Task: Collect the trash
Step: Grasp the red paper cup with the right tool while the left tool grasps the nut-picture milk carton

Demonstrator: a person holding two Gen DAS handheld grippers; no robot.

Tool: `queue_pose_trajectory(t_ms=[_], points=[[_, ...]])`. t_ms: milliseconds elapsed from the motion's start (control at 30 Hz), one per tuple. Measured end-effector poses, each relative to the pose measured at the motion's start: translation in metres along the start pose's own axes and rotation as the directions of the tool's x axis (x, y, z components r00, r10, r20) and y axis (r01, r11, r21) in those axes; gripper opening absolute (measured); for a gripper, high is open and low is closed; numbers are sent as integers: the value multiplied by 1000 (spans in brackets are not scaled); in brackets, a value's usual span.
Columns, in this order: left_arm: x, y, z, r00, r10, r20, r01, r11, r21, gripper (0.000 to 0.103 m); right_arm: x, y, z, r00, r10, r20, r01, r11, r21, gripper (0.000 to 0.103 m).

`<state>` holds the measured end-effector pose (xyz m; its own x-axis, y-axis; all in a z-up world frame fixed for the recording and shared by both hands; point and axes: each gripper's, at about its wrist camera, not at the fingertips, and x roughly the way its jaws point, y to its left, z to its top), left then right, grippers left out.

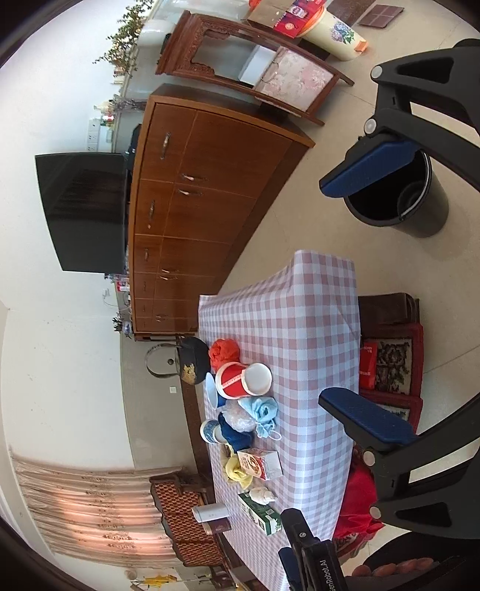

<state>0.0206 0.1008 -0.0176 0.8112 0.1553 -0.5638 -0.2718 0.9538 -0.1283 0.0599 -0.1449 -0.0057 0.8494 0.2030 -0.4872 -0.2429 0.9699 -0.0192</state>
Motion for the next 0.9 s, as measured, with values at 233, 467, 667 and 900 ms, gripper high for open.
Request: queue_pose_trajectory(t_ms=[233, 467, 667, 900], points=[[31, 17, 9, 995, 95, -9, -95, 995, 1, 103, 46, 34, 26, 995, 97, -14, -97, 993, -64, 103], [76, 29, 23, 989, 141, -33, -143, 988, -58, 102, 103, 66, 51, 988, 150, -35, -153, 982, -109, 103], [105, 21, 36, 986, 162, -28, -163, 985, -47, 99, 149, 81, 62, 981, 184, -64, -190, 975, -116, 99], [134, 20, 48, 981, 188, -44, -190, 979, -73, 93, 197, 86, 66, 969, 210, -129, -225, 968, -113, 81]])
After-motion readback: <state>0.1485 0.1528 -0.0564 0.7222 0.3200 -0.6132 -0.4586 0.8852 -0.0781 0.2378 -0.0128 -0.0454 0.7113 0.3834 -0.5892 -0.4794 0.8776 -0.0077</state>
